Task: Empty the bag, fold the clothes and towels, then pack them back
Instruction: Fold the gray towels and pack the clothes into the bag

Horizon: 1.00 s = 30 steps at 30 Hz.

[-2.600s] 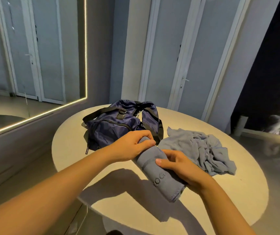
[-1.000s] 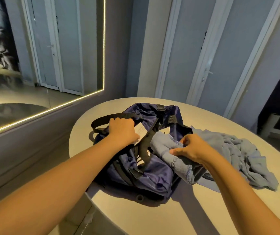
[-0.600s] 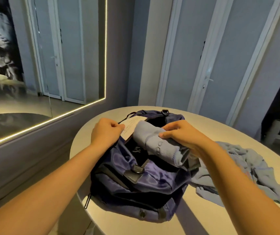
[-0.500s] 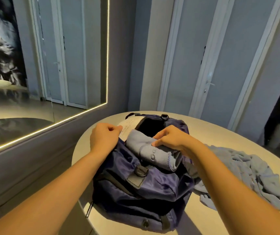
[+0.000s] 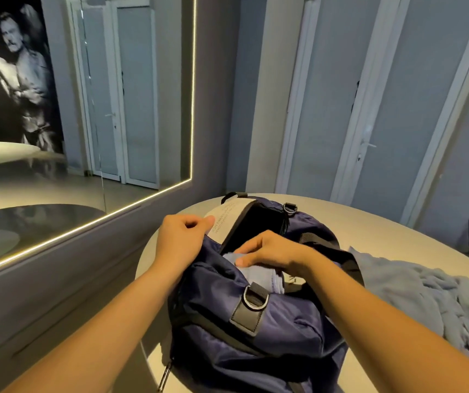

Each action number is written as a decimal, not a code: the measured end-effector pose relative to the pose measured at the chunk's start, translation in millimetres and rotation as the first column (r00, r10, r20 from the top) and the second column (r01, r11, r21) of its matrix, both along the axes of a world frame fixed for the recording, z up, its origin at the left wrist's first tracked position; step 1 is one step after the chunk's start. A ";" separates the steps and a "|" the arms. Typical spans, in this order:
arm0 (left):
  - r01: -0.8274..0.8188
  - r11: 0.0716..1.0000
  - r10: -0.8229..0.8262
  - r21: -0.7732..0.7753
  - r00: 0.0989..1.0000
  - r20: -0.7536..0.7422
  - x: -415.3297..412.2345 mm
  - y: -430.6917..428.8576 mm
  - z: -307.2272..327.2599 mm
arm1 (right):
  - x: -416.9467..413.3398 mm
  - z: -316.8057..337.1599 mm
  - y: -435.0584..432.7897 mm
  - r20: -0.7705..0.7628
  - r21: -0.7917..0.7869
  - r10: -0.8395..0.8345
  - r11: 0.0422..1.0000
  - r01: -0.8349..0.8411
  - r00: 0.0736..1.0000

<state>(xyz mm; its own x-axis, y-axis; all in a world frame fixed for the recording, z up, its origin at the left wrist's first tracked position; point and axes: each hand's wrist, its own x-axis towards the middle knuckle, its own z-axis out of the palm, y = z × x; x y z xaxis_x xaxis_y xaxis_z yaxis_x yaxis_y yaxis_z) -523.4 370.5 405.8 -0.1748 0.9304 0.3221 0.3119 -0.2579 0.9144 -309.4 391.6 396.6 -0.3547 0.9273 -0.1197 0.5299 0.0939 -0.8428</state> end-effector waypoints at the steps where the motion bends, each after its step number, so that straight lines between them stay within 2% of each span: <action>1: -0.007 1.000 0.007 0.005 1.000 -0.002 0.9 0.4 -1.5 | 1.5 0.4 1.5 -0.052 -0.008 -0.025 1.000 0.025 0.998; 2: -0.007 1.000 0.007 0.004 1.000 -0.005 2.1 1.3 -3.5 | 2.1 -0.9 1.9 -0.077 -0.017 -0.033 0.999 0.031 0.997; 5: 0.020 1.000 -0.020 -0.019 1.000 -0.018 5.8 1.2 -7.9 | 2.4 -12.2 -2.1 -0.025 -0.046 -0.002 0.999 0.001 1.000; 10: 0.024 1.000 -0.024 0.007 1.000 -0.011 5.1 1.6 -3.4 | 21.9 -3.1 -8.5 0.166 -0.052 -0.016 0.998 0.025 0.986; 14: 0.045 0.994 -0.044 0.096 0.999 -0.008 9.5 8.6 13.4 | 16.1 -8.6 -5.2 0.018 0.014 0.013 1.000 -0.013 1.000; 17: 0.062 0.997 -0.056 0.034 0.984 -0.169 14.6 8.6 3.8 | 7.5 -18.0 -7.7 0.124 0.045 0.013 0.999 -0.019 0.992; 19: 0.054 0.997 -0.067 -0.051 0.952 -0.300 17.1 7.8 -11.8 | 7.5 -16.8 -10.5 0.102 0.051 -0.026 0.998 0.021 0.994; 21: 0.016 0.996 -0.046 -0.088 0.933 -0.357 17.8 6.4 -22.4 | 12.0 -9.3 -14.4 0.082 0.004 -0.082 0.997 0.082 0.993; 23: 0.007 0.996 -0.034 -0.085 0.948 -0.316 20.1 5.9 -25.0 | 19.5 -4.8 -18.4 0.119 -0.031 -0.092 0.995 0.096 0.989; 25: 0.030 0.996 -0.047 -0.086 0.979 -0.200 25.6 7.7 -21.1 | 24.3 -6.2 -20.8 0.147 -0.035 -0.086 0.995 0.092 0.985; 28: 0.056 0.991 -0.060 -0.119 0.998 -0.030 35.5 14.6 -14.0 | 22.0 -13.5 -19.6 0.144 0.043 -0.115 0.993 0.110 0.983; 30: 0.062 0.988 -0.079 -0.144 0.990 -0.119 39.6 15.4 -17.8 | 19.3 -14.4 -22.0 0.124 0.067 -0.141 0.989 0.133 0.982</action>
<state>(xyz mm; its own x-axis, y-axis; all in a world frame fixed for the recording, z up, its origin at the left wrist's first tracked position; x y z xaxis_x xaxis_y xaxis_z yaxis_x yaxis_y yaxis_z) -483.8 385.8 388.0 -0.0742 0.9762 0.2036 0.4108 -0.1561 0.8983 -290.2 369.6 382.2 -0.2089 0.9728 -0.0999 0.6442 0.0601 -0.7625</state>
